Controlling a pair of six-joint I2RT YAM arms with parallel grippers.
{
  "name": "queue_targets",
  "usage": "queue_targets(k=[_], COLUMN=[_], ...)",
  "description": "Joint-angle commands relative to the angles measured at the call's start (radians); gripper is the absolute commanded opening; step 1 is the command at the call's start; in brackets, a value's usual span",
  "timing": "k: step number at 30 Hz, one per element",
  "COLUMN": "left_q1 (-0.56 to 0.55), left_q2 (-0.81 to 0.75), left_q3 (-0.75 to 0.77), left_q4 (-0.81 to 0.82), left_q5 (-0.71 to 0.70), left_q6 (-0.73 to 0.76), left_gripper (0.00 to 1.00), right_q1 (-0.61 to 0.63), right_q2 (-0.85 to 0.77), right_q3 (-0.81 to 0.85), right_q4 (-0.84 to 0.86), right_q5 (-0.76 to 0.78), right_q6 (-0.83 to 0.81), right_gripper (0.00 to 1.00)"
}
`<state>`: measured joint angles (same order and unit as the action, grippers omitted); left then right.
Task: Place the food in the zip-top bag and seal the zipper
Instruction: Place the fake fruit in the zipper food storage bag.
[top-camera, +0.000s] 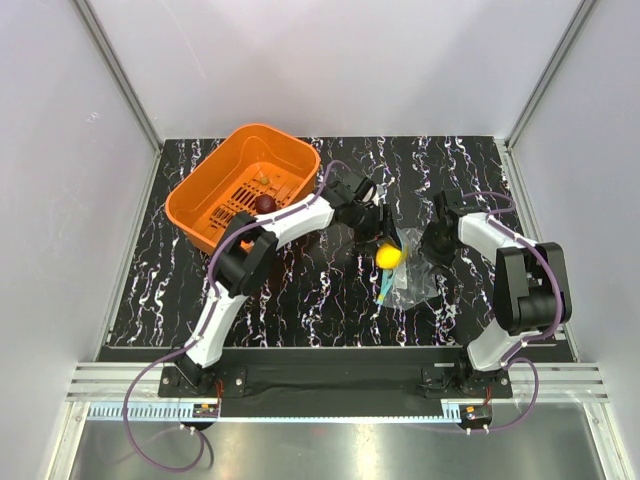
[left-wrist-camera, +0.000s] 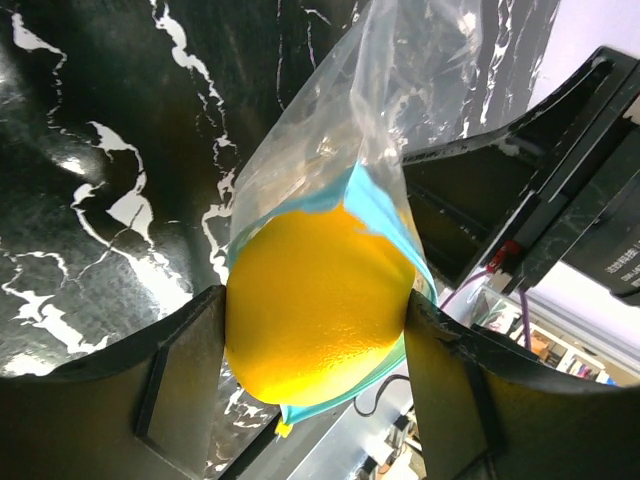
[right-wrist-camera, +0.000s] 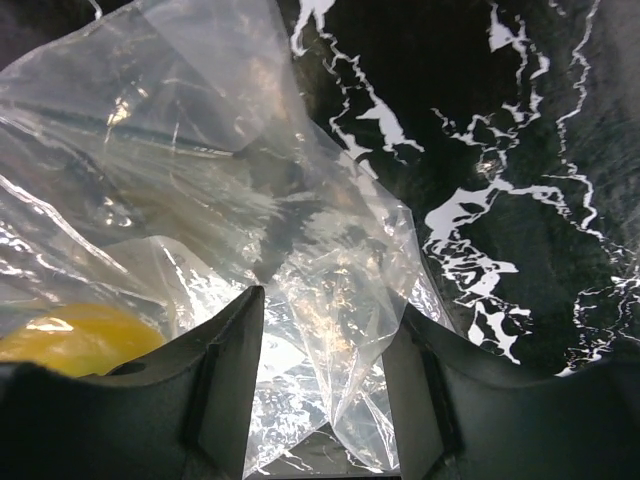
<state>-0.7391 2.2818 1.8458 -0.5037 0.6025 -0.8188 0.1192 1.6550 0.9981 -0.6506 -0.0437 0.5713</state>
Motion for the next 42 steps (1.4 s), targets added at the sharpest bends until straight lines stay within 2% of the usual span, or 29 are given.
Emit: queue_targets(k=[1, 7, 15, 18, 21, 25, 28, 30, 31, 35, 40, 42], left_q1=[-0.003, -0.005, -0.022, -0.022, -0.010, 0.017, 0.020, 0.020, 0.020, 0.020, 0.018, 0.017], left_q2=[0.004, 0.034, 0.053, 0.039, 0.001, -0.057, -0.073, -0.070, -0.067, -0.071, -0.068, -0.073], left_q3=[-0.011, -0.048, -0.005, -0.006, -0.049, -0.151, -0.158, -0.146, -0.131, -0.112, -0.146, -0.149], left_q4=[0.088, 0.140, 0.160, 0.149, 0.145, 0.229, 0.249, 0.251, 0.251, 0.222, 0.295, 0.304], left_q5=[0.033, 0.026, 0.063, 0.072, 0.060, 0.059, 0.072, 0.092, 0.100, 0.095, 0.138, 0.148], left_q6=[-0.059, -0.091, -0.111, -0.096, -0.066, -0.077, -0.076, -0.083, -0.080, -0.059, -0.134, -0.144], left_gripper=[0.38, 0.40, 0.64, 0.68, 0.64, 0.46, 0.43, 0.55, 0.71, 0.93, 0.94, 0.90], right_q1=[0.013, 0.011, 0.013, 0.013, 0.013, 0.013, 0.013, 0.013, 0.014, 0.013, 0.013, 0.013], right_q2=[-0.044, -0.067, -0.066, -0.063, -0.063, -0.066, -0.069, -0.067, -0.067, -0.060, -0.051, -0.047], right_q3=[0.028, 0.008, 0.008, 0.014, 0.022, 0.030, 0.036, 0.040, 0.046, 0.066, 0.085, 0.088], right_q4=[0.009, 0.034, 0.046, 0.045, 0.035, 0.025, 0.016, 0.009, 0.003, -0.007, -0.015, -0.012], right_q5=[-0.038, -0.102, -0.136, -0.136, -0.130, -0.125, -0.125, -0.125, -0.122, -0.119, -0.120, -0.122], right_q6=[-0.024, -0.022, -0.022, -0.017, -0.016, -0.013, -0.011, -0.010, -0.011, -0.019, -0.022, -0.022], right_gripper=[0.56, 0.54, 0.54, 0.54, 0.54, 0.54, 0.54, 0.54, 0.54, 0.54, 0.54, 0.54])
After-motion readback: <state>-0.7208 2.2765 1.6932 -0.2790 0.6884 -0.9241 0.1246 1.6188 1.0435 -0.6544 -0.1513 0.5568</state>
